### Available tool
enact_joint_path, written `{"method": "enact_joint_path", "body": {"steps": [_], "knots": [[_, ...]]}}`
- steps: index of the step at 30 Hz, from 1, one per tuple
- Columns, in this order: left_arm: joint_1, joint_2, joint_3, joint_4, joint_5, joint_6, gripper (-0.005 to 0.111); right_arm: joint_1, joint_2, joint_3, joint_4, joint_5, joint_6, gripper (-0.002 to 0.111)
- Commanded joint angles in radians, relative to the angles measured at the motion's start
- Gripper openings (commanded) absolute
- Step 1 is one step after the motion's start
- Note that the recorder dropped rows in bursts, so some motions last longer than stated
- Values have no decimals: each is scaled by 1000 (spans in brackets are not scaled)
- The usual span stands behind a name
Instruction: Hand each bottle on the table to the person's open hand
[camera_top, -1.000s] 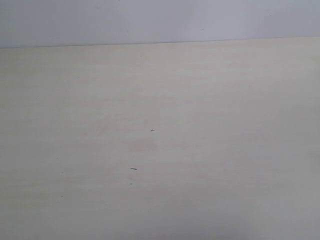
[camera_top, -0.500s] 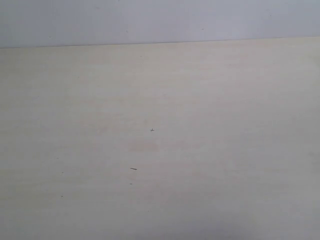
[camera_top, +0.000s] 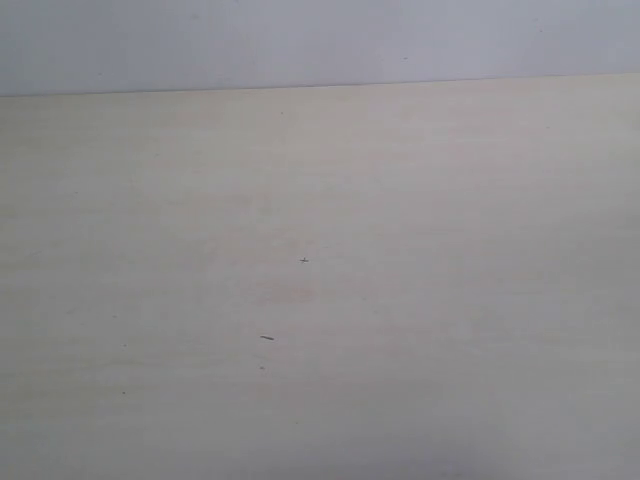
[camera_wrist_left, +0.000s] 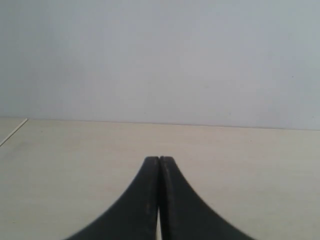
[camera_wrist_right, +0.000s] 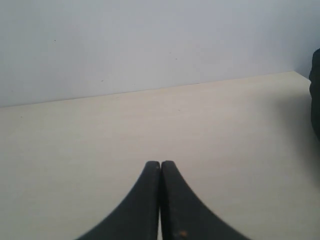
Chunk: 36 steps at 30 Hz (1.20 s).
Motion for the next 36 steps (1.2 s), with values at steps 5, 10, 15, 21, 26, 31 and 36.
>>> {"method": "enact_joint_path", "body": {"steps": [5,10,15,21,26,31,36], "knots": [[1,-4,13,-12,-3,3,1,3,-6,4,-4,-8,0,0],[1,-4,110,-12,-57,-9,1,3,-6,4,-4,-8,0,0],[1,-4,179,-5,-62,-5,1,3,-6,4,-4,-8,0,0],[1,-4,237,-7,-68,-5,1,3,-6,4,-4,-8,0,0],[1,-4,237,-9,-50,-5,1,3,-6,4,-4,-8,0,0],[1,-4,237,-9,-50,-5,1,3,-6,4,-4,-8,0,0],[1,-4,237,-9,-50,-5,1,3,-6,4,-4,-8,0,0]]}}
